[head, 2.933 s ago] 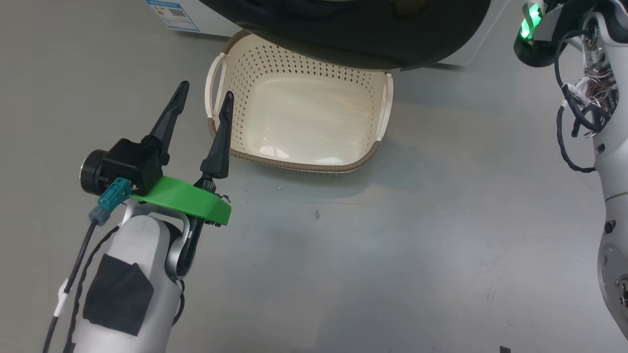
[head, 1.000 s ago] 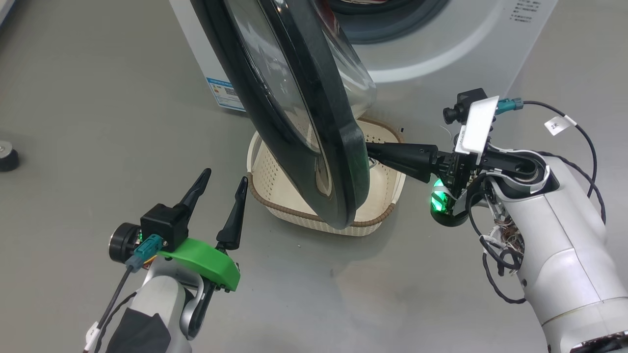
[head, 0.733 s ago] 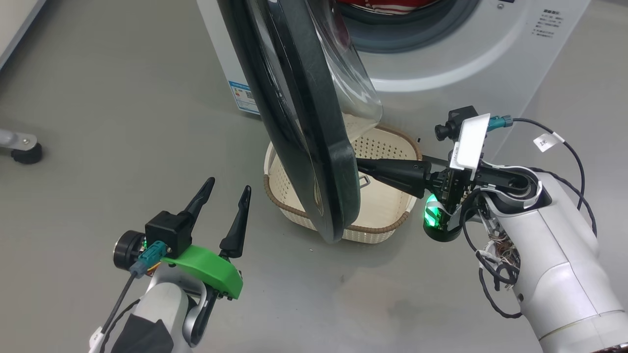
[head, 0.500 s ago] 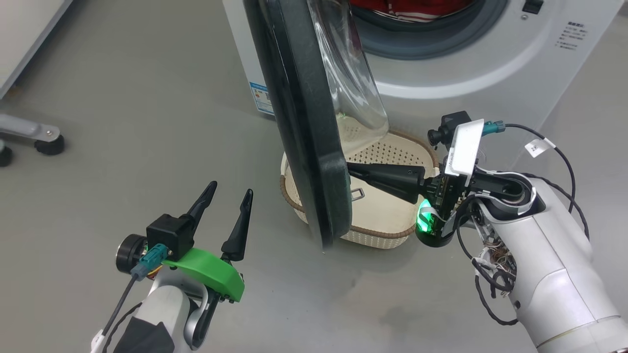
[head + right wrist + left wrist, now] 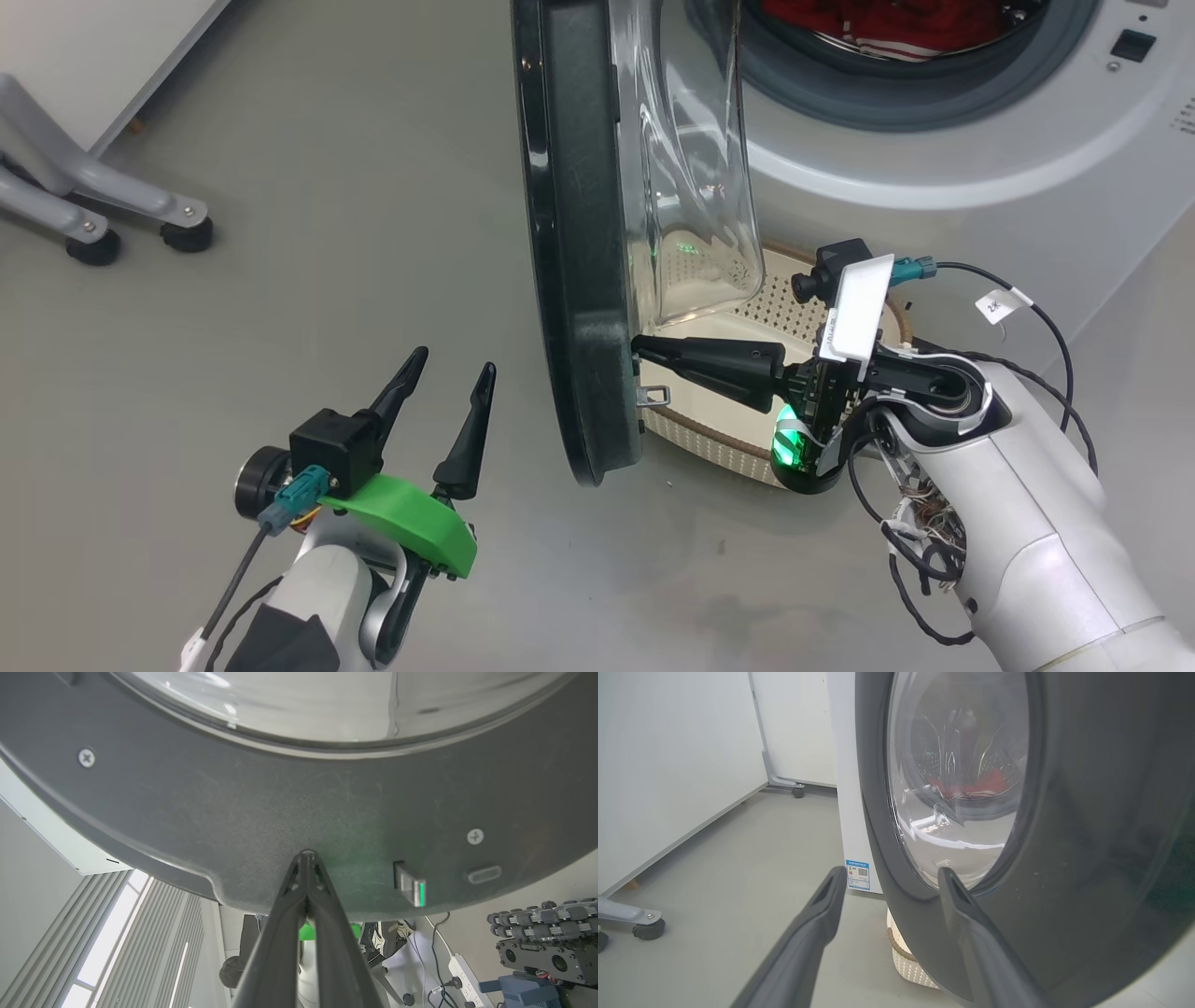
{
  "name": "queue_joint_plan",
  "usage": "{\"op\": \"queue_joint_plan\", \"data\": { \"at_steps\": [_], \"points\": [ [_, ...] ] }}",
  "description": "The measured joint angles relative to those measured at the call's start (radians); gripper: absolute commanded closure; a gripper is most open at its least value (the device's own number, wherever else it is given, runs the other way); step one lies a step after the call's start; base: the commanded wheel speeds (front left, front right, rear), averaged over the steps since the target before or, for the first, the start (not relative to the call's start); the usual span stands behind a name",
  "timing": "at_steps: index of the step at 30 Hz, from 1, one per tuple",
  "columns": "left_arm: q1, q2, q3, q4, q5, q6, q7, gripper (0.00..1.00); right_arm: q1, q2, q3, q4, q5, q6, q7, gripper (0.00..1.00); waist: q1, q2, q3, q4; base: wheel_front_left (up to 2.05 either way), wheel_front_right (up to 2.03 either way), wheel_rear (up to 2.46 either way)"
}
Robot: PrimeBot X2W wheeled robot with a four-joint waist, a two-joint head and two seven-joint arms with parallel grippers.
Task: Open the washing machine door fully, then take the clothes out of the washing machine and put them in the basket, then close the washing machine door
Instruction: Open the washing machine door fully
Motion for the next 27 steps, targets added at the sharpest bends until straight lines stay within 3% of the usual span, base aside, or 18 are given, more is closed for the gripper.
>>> {"op": "queue_joint_plan", "data": {
  "at_steps": [17,25,26,27],
  "points": [
    [0.014,0.0,0.009,-0.021,-0.004,0.026,0.0,0.0,0.0,0.001,0.07,-0.025,0.034,0.0,-0.072,1.0,0.0,0.0,0.0,0.035,0.0,0.0,0.0],
    [0.016,0.0,0.011,-0.025,-0.006,0.029,0.0,0.0,0.044,0.006,-0.001,-0.046,0.048,0.0,-0.17,1.0,0.0,0.0,-0.005,0.032,0.0,0.0,0.0],
    [0.017,0.0,0.011,-0.025,-0.007,0.032,0.0,0.0,0.054,0.006,-0.015,-0.052,0.055,0.0,-0.183,0.76,0.0,0.0,-0.007,0.031,0.0,0.0,0.0],
    [0.02,0.0,0.011,-0.026,-0.007,0.034,0.0,0.0,0.064,0.006,-0.027,-0.056,0.058,0.0,-0.196,0.35,0.0,0.0,-0.008,0.03,0.0,0.0,0.0]
  ]
}}
